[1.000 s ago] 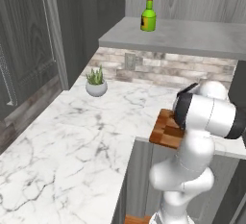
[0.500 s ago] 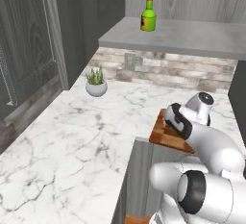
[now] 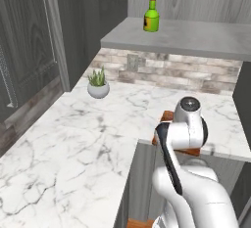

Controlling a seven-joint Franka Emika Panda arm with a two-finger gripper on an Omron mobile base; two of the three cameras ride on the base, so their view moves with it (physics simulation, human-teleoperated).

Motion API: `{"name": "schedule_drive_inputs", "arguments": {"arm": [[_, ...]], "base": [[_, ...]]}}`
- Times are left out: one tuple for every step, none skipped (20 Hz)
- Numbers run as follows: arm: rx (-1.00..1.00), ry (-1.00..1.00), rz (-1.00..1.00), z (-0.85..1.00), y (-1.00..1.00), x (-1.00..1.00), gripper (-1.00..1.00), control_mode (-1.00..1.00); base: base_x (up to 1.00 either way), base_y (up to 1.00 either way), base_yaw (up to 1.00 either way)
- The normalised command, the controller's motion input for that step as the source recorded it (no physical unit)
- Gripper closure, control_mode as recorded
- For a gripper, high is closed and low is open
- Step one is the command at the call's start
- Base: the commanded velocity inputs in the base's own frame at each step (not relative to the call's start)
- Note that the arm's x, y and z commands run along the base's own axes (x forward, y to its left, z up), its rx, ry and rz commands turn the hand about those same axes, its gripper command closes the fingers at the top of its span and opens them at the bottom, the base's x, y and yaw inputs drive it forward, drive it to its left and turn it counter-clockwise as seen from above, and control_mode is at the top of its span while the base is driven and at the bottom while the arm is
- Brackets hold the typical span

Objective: Move the cutting board and knife to the sink. Then move spray from the cabinet to the counter.

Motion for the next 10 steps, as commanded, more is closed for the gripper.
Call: {"name": "schedule_drive_inputs", "arguments": {"arm": [[-0.26, 0.05, -0.11, 0.00, 0.06, -0.76, -1.00, -1.00], [-0.26, 0.08, -0.11, 0.04, 0.06, -0.73, -1.00, -1.00], [-0.26, 0.09, -0.07, 0.01, 0.00, -0.71, -1.00, -1.00], [-0.28, 0.09, -0.07, 0.00, 0.00, -0.67, -1.00, -1.00], [-0.27, 0.09, -0.05, 0.00, 0.09, -0.59, -1.00, -1.00], [-0.27, 0.11, -0.03, 0.00, 0.14, -0.52, -1.00, -1.00], [-0.28, 0.16, -0.03, 0.00, 0.22, -0.41, -1.00, -1.00], [-0.29, 0.15, -0.03, 0.00, 0.32, -0.41, -1.00, -1.00], [-0.30, 0.13, -0.03, 0.00, 0.34, -0.39, -1.00, -1.00], [-0.29, 0.12, 0.00, 0.00, 0.40, -0.32, -1.00, -1.00]], "base": [[0.00, 0.00, 0.00], [0.00, 0.00, 0.00], [0.00, 0.00, 0.00], [0.00, 0.00, 0.00], [0.00, 0.00, 0.00], [0.00, 0.00, 0.00], [0.00, 0.00, 0.00], [0.00, 0.00, 0.00], [0.00, 0.00, 0.00], [0.00, 0.00, 0.00]]}}
